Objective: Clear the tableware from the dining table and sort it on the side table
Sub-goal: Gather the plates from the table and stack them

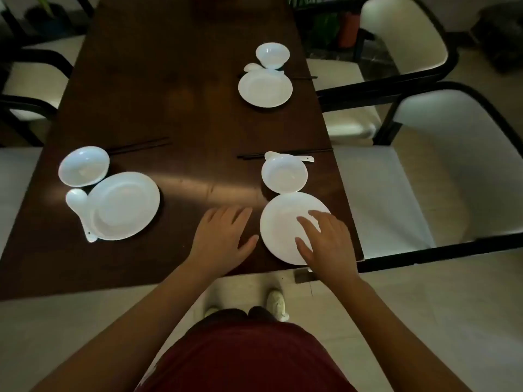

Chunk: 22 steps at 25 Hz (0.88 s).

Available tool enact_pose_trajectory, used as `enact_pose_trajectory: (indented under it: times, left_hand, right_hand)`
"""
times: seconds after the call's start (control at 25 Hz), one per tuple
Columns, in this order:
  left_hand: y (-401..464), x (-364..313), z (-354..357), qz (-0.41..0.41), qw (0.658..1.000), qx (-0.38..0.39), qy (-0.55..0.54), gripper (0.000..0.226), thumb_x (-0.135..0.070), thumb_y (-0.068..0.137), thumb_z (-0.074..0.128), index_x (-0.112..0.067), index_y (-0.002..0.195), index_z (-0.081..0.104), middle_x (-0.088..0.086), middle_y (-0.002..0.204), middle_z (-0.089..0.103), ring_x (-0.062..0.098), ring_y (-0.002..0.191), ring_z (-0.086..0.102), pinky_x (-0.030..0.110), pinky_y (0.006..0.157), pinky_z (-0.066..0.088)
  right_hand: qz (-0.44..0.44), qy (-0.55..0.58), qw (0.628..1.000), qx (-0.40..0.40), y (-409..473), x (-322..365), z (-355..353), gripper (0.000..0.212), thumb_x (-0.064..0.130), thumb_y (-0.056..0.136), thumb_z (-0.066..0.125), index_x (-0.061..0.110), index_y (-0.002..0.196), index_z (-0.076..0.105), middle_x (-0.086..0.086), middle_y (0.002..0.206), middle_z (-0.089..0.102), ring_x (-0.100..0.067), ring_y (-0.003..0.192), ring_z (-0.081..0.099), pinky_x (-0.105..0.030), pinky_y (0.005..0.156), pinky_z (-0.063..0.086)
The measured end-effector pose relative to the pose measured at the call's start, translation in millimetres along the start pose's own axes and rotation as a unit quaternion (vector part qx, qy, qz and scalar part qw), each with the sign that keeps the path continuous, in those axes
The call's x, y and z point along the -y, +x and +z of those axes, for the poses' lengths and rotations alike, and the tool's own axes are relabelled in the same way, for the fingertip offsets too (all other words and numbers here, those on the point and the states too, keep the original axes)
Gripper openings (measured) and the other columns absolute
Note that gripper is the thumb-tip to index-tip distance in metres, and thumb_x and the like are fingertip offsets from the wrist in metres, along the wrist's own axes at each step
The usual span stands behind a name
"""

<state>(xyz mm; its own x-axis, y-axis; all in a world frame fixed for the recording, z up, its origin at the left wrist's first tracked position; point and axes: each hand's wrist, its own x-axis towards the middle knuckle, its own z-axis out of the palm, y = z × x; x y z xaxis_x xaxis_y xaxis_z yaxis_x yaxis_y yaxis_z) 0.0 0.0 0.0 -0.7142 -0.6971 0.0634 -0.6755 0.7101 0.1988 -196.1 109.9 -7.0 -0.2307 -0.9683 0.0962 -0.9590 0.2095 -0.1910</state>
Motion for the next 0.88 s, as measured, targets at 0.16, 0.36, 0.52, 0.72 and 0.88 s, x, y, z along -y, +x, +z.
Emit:
enact_pose_trajectory:
  times: [0.16,0.36,0.52,0.72,0.88]
  left_hand:
    - [-5,-20,34,-0.016,0.998,0.064,0.005,0.058,-0.04,0.079,0.063,-0.015,0.13,0.05,0.012,0.131,0.056,0.029,0.121,0.052,0.048,0.103,0.036]
    - [2,-33,60,-0.061,0.994,0.092,-0.017,0.057,-0.033,0.082,0.062,-0.014,0.133,0.046,0.014,0.137,0.05,0.031,0.124,0.049,0.046,0.1,0.04]
    - [21,-40,77,-0.197,0.951,0.146,-0.188,0.053,-0.028,0.09,0.053,-0.013,0.139,0.038,0.012,0.146,0.037,0.026,0.133,0.033,0.04,0.108,0.031]
    - [45,-48,81,-0.352,0.861,0.093,-0.356,0.054,-0.01,0.084,0.058,-0.008,0.135,0.039,0.008,0.119,0.056,0.021,0.11,0.052,0.037,0.095,0.045]
    - [46,-42,81,-0.393,0.828,0.09,-0.39,0.035,0.004,0.083,0.051,-0.007,0.115,0.059,0.013,0.109,0.064,0.027,0.099,0.059,0.047,0.086,0.053]
  right_hand:
    - [-0.035,0.036,0.998,0.05,-16,-40,22,0.051,0.024,0.069,0.08,0.012,0.114,0.062,-0.018,0.118,0.063,-0.035,0.106,0.062,-0.049,0.085,0.051]
    - [-0.003,0.035,0.998,0.056,-7,-85,38,0.051,0.015,0.075,0.075,0.01,0.122,0.057,-0.024,0.129,0.054,-0.04,0.115,0.054,-0.051,0.086,0.051]
    - [0.113,0.121,0.976,0.139,3,-96,55,0.043,0.019,0.089,0.058,0.014,0.132,0.05,-0.017,0.144,0.039,-0.032,0.132,0.036,-0.044,0.103,0.04]
    - [0.173,0.229,0.945,0.155,17,-84,59,0.048,0.01,0.088,0.054,0.012,0.135,0.043,-0.013,0.132,0.044,-0.028,0.115,0.049,-0.03,0.093,0.043]
    - [0.28,0.3,0.9,0.145,26,-78,54,0.06,0.006,0.085,0.056,0.011,0.141,0.034,-0.013,0.122,0.054,-0.028,0.111,0.054,-0.043,0.096,0.045]
